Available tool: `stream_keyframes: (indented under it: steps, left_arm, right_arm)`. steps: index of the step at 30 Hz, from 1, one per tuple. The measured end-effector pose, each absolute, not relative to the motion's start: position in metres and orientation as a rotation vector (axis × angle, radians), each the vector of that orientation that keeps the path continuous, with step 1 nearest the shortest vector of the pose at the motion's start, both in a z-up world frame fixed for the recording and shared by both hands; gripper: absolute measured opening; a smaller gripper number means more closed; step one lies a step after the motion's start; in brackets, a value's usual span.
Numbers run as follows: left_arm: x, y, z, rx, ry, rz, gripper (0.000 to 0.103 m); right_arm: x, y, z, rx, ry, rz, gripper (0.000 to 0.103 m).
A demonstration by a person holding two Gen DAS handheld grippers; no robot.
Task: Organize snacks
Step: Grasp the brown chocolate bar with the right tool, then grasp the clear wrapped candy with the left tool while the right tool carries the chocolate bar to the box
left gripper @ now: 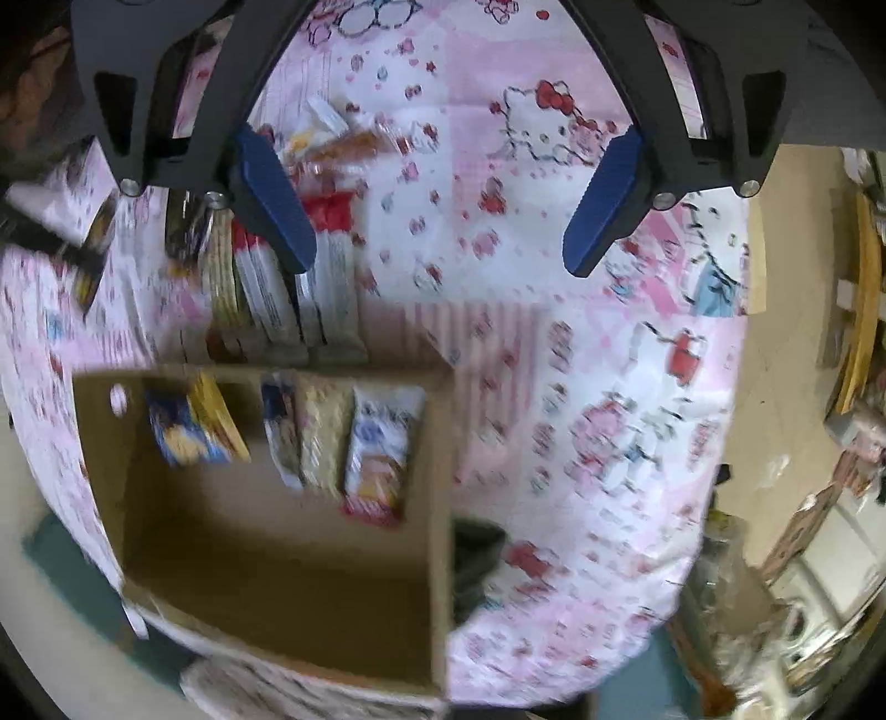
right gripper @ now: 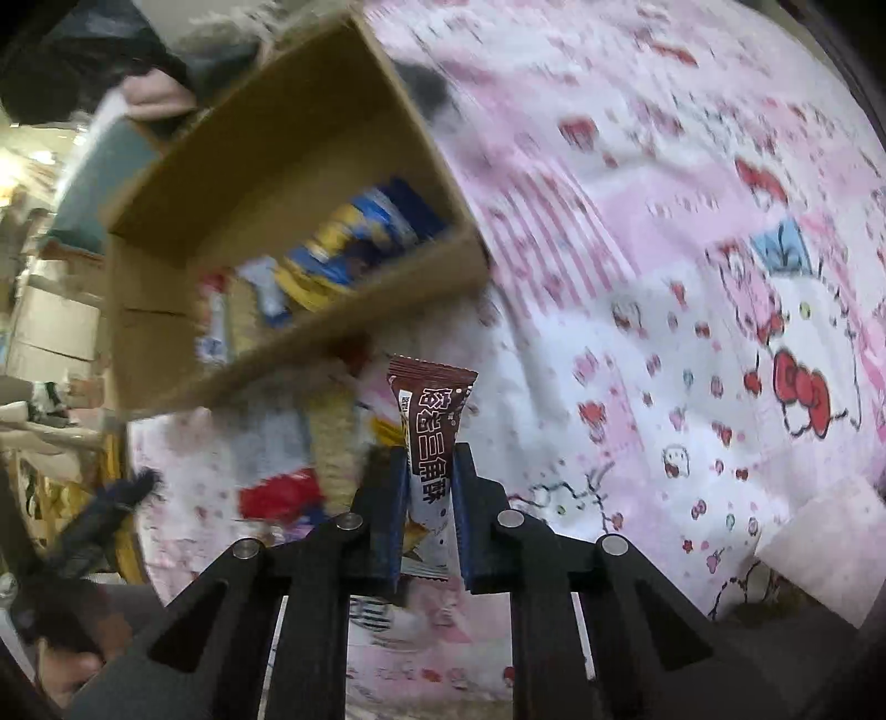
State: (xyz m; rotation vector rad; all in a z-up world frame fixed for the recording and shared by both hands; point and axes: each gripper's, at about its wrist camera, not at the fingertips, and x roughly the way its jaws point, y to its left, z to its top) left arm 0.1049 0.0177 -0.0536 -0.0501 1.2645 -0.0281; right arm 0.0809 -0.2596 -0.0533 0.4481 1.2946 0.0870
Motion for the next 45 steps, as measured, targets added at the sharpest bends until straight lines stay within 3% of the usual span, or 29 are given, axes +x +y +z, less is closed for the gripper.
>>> stream_keyframes:
  steps: [3, 7, 20, 21, 23, 24, 37, 45]
  left_arm:
    - [0.099, -0.002, -0.071, 0.018, 1.343, -0.119, 0.075]
    - [0.091, -0.023, -0.098, 0.121, 1.445, -0.203, 0.048]
    - [0.08, -0.05, -0.12, 0.222, 1.493, -0.314, 0.048]
    - [0.078, -0.053, -0.122, 0.249, 1.486, -0.316, 0.044]
    - [0.075, -0.059, -0.121, 0.283, 1.467, -0.331, 0.014]
    - [0.073, -0.062, -0.121, 0.291, 1.468, -0.341, 0.013]
    - [0.052, -0.032, -0.068, 0.063, 1.473, -0.31, 0.012]
    - [0.068, 0.004, 0.004, -0.071, 1.285, -0.224, 0.012]
  right_arm:
    - [0.077, -0.262, -0.046, 0.495, 1.257, 0.114, 0.016]
    - [0.076, -0.269, -0.046, 0.505, 1.265, 0.111, 0.016]
    - [0.08, -0.263, -0.052, 0.5, 1.272, 0.118, 0.016]
    - [0.079, -0.263, -0.051, 0.499, 1.271, 0.119, 0.016]
    - [0.079, -0.261, -0.05, 0.494, 1.272, 0.121, 0.016]
    - [0.079, -0.26, -0.048, 0.493, 1.271, 0.125, 0.016]
    - [0.067, -0.242, -0.015, 0.523, 1.221, 0.219, 0.016]
    - [0.068, -0.224, 0.008, 0.558, 1.164, 0.31, 0.016]
